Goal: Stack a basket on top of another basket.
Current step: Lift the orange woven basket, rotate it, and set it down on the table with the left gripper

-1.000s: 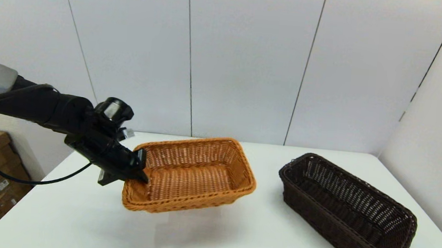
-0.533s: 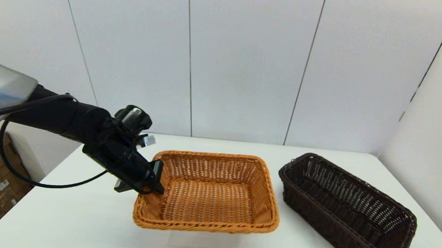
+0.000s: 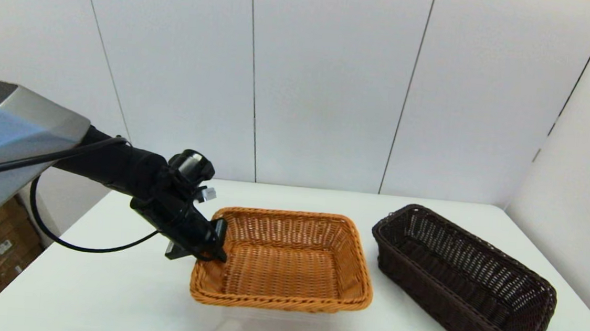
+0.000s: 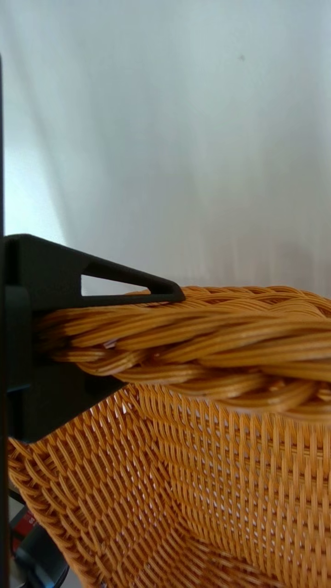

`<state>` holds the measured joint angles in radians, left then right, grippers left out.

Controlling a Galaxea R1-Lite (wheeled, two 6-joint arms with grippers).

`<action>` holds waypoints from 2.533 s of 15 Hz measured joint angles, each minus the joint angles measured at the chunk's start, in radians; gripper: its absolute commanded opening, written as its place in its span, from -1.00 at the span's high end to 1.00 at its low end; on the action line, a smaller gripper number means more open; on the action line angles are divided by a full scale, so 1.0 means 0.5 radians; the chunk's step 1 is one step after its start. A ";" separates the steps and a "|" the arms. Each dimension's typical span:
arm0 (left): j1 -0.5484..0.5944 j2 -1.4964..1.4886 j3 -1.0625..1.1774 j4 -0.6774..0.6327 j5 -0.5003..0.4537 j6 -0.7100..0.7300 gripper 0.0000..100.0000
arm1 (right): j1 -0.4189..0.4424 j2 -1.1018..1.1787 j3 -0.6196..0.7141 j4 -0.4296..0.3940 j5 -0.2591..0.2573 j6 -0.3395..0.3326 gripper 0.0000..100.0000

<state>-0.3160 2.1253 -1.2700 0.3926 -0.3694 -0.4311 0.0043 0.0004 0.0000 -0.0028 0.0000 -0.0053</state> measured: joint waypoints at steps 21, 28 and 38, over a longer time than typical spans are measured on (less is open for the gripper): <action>-0.029 0.287 -0.280 0.012 0.016 -0.009 1.00 | 0.000 0.000 0.000 0.000 0.002 -0.001 -1.00; -0.027 0.307 -0.307 0.020 0.016 -0.010 1.00 | 0.000 0.000 0.000 0.000 0.001 0.000 -1.00; -0.031 0.308 -0.307 0.044 0.014 -0.007 -1.00 | 0.000 0.000 0.000 0.000 0.001 0.000 -1.00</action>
<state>-0.3315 2.2794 -1.4234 0.4147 -0.3626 -0.4347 0.0043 0.0004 0.0000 -0.0028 0.0004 -0.0053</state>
